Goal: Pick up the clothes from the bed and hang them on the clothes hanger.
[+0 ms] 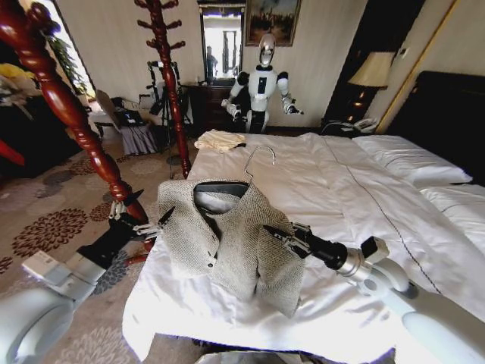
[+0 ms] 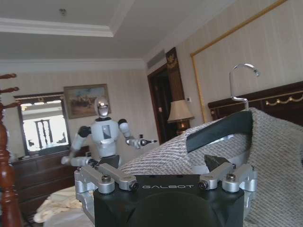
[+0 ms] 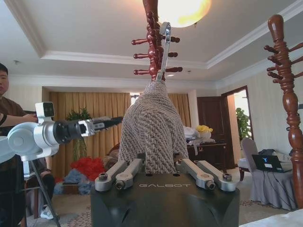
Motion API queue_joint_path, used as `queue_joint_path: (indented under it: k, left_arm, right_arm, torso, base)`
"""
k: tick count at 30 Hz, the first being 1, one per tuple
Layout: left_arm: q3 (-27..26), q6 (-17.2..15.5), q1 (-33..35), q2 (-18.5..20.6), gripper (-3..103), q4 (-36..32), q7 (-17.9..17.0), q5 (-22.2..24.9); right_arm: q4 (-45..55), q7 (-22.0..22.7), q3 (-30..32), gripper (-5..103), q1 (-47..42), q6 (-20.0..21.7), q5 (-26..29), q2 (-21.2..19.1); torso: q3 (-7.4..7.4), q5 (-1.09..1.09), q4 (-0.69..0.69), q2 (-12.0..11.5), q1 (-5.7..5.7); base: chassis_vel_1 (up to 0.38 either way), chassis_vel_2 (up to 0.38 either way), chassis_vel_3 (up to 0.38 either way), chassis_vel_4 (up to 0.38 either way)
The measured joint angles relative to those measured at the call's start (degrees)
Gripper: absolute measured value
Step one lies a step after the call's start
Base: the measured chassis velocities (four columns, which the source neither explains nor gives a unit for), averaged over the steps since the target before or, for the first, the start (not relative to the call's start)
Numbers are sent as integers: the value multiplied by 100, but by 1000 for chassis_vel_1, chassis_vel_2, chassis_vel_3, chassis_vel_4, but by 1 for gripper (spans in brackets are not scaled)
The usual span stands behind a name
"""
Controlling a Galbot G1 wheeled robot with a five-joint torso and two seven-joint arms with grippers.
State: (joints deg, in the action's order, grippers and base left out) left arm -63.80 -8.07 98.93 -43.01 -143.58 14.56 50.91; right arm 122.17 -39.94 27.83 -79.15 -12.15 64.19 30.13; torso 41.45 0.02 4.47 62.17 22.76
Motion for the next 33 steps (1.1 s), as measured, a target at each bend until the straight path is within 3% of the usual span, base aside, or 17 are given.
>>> queue_joint_path:
  k: [5, 15, 23, 33]
  left_arm:
    - [-24, -33, -247, 278, 100, 7, 114, 339]
    - [-212, -108, -585, 397, 100, 20, -180, 327]
    - [-156, -135, -573, -34, 100, 29, -671, -100]
    - [-144, -129, -533, -234, 100, 33, -900, -316]
  right_arm:
    - [7, 361, -212, 20, 243, 3, 74, 3]
    - [30, 880, -1179, 20, 1400, 51, 287, 134]
    - [-231, 1093, -2170, 20, 2538, 73, 362, 383]
    - [-331, 1125, -2871, 20, 3231, 67, 191, 701]
  torso:
    - [0, -2, -1, 0, 0]
    - [0, -1, -1, 0, 0]
    - [0, -2, -2, 0, 1]
    - [0, -2, 0, 0, 0]
  base:
    - [0, 0, 0, 0]
    - [0, 0, 0, 0]
    - [0, 0, 0, 0]
    - [0, 0, 0, 0]
